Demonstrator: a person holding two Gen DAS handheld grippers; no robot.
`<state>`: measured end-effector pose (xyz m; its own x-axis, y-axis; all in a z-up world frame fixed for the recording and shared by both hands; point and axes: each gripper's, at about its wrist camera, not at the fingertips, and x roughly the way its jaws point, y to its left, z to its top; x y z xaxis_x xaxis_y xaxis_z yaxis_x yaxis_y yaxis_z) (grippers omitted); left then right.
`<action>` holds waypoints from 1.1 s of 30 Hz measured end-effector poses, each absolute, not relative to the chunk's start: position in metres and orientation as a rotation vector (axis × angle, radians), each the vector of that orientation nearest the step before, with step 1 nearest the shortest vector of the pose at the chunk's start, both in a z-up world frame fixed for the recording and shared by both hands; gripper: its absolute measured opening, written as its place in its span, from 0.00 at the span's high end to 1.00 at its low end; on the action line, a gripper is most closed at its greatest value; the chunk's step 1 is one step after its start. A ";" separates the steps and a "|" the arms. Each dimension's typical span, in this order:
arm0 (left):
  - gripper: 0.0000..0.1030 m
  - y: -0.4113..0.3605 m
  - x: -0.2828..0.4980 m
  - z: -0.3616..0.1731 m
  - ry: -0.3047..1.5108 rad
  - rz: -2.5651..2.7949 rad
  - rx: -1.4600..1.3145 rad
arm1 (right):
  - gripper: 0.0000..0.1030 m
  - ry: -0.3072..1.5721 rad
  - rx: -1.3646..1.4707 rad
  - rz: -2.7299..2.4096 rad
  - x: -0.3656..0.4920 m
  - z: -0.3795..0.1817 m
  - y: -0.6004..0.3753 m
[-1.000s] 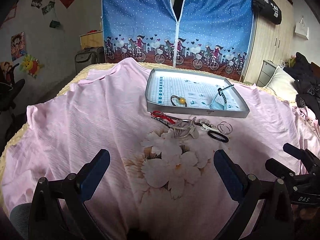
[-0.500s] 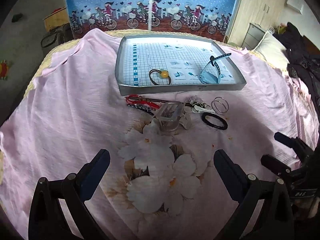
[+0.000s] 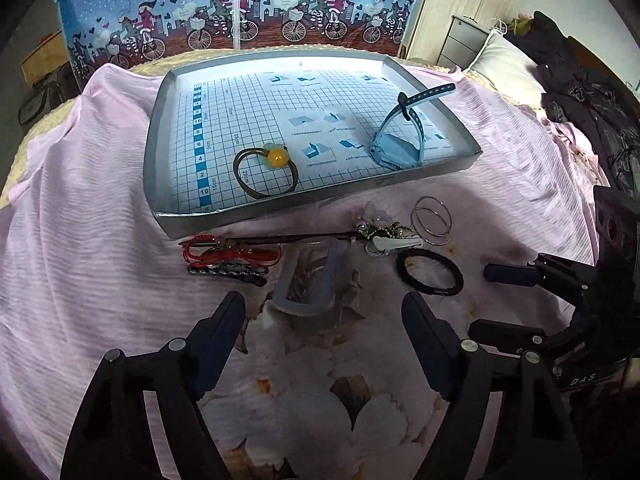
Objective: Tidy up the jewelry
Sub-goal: 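Grasp the black hair tie with the right tool while the left grasps the clear claw clip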
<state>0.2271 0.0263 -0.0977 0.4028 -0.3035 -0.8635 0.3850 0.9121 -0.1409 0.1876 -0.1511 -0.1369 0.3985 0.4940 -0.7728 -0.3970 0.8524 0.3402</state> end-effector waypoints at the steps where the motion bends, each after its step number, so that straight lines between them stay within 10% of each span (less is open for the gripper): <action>1: 0.27 0.028 0.231 -0.099 1.081 -0.437 0.069 | 0.29 1.012 0.116 0.572 0.190 -0.138 -0.151; 15: 0.57 0.035 0.259 -0.115 1.180 -0.487 -0.041 | 0.41 1.016 0.130 0.627 0.222 -0.151 -0.140; 33: 0.58 0.019 0.238 -0.100 1.145 -0.550 0.015 | 0.87 1.022 0.089 0.654 0.218 -0.144 -0.124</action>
<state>0.2378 0.0187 -0.1001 0.2960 -0.4064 -0.8644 0.4209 0.8679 -0.2638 0.2175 -0.1238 -0.1439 0.3504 0.5441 -0.7623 -0.4642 0.8078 0.3633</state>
